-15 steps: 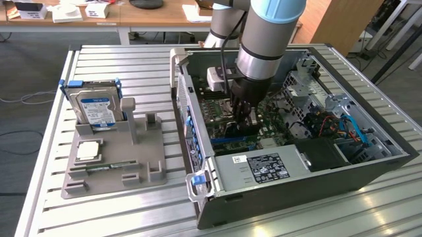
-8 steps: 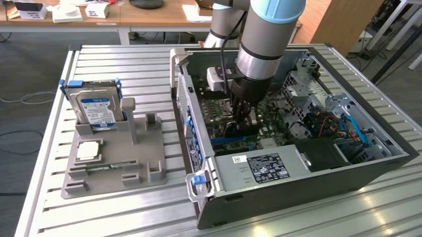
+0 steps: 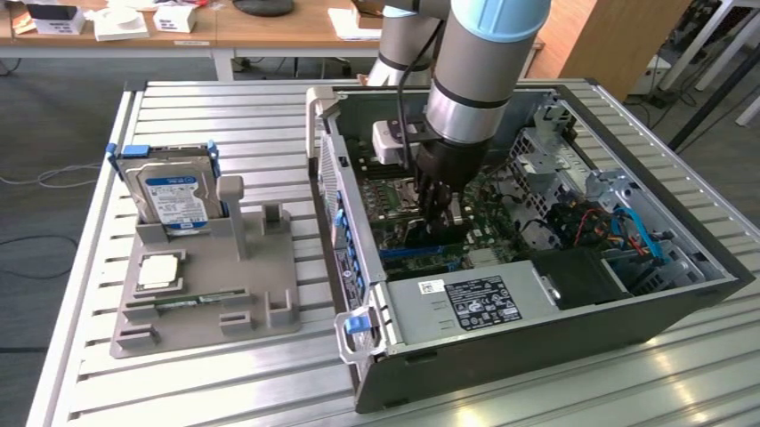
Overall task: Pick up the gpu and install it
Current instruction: 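Insert the gpu into the slot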
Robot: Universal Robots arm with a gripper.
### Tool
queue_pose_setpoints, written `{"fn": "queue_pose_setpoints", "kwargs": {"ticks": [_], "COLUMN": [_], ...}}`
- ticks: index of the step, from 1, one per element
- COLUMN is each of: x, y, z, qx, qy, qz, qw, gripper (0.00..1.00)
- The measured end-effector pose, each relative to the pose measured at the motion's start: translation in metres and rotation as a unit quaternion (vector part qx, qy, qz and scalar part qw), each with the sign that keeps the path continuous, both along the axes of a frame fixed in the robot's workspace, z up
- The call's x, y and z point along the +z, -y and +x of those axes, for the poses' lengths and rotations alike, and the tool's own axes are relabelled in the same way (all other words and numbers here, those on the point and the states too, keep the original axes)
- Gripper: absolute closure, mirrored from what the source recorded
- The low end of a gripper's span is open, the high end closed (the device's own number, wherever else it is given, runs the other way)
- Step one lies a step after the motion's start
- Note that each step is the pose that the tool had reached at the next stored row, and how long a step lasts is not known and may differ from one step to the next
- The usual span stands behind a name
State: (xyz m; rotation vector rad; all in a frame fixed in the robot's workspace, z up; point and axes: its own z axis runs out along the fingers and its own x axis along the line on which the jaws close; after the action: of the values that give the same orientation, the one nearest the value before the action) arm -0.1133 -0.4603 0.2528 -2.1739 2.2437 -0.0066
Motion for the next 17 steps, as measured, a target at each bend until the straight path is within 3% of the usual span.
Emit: {"fn": "queue_pose_setpoints", "kwargs": {"ticks": [17], "x": [-0.0003], "y": [-0.0010], "z": [-0.0013], "qx": [0.000], "qy": [0.0000], "qz": [0.0000], "qw": [1.0000], "gripper": [0.73]}}
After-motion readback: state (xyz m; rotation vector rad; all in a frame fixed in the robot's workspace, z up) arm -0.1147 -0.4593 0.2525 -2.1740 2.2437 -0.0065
